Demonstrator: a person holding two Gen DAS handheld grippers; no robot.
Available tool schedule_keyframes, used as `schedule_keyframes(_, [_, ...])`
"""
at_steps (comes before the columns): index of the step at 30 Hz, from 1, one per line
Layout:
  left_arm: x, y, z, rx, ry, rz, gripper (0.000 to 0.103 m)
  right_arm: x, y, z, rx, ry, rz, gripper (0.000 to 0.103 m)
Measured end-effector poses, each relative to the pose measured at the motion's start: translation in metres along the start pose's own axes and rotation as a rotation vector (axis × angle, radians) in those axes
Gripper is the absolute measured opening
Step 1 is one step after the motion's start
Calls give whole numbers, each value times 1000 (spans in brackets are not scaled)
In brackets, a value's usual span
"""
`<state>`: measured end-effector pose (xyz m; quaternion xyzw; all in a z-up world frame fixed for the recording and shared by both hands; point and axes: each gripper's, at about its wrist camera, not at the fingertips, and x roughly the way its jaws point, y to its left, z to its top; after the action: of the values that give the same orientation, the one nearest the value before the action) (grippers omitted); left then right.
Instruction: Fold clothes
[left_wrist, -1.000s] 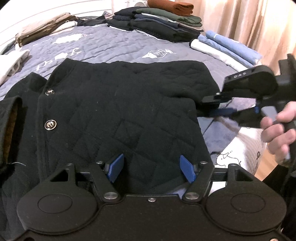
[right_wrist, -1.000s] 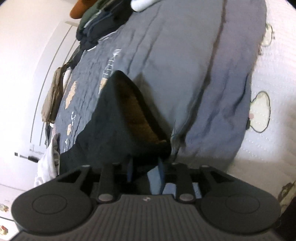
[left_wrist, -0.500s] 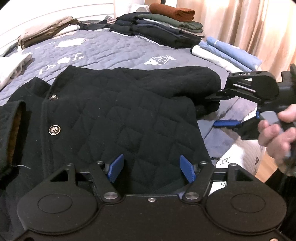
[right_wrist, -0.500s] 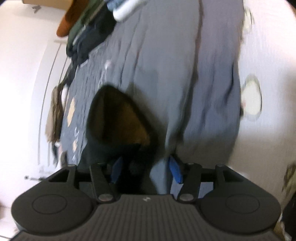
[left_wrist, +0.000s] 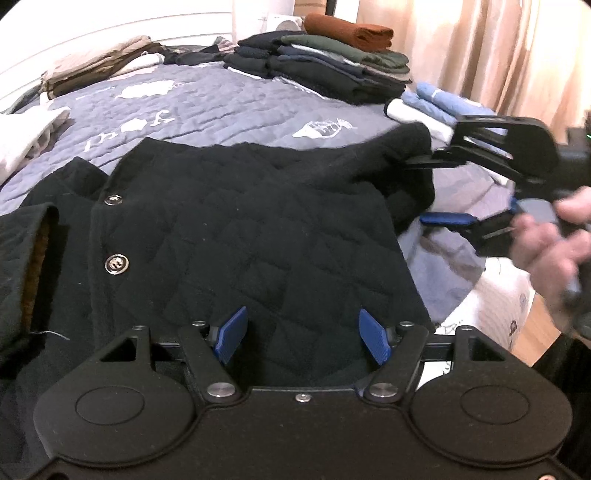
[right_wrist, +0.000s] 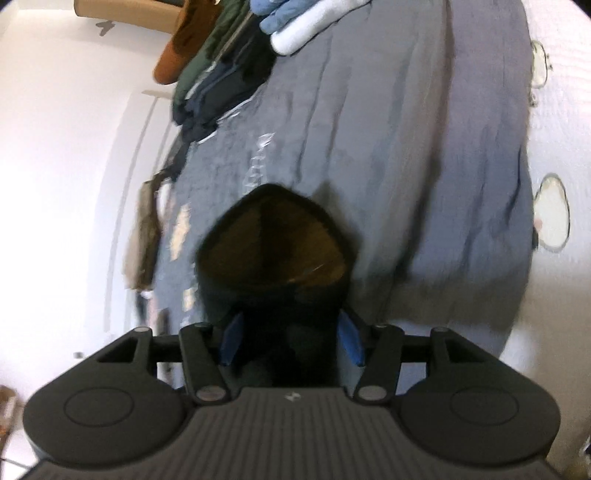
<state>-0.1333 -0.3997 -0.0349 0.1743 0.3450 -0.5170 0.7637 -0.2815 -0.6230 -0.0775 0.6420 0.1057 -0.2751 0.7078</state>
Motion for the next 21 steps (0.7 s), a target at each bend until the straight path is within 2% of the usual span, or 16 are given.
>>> schedule_keyframes(3, [-3,2,3,-13,-18,-3,66,-3,0,1,30,58,18,58])
schedule_keyframes(8, [-3,-1,3,2,-17,-4,66,13,-10,2,101,50,-22,60])
schedule_keyframes(10, [-2,-2,3,9,-15,-5,66,18,-10,3,78,9,-46,60])
schedule_keyframes(14, [-3,-1,2,9,-16,-6,66,27,-2,6,-3,-18,-82,60])
schedule_keyframes(18, [-3,-1,2,5,-16,-5,66,27,18,-2,-177,-56,-86,58])
schedule_keyframes(19, [-3,-1,1,5,-16,-4,66,27,23,-4,-221,-65,-87,54])
schedule_keyframes(21, [-4,-1,1,4,-16,-1,66,27,33,-8,-309,-84,-89,13])
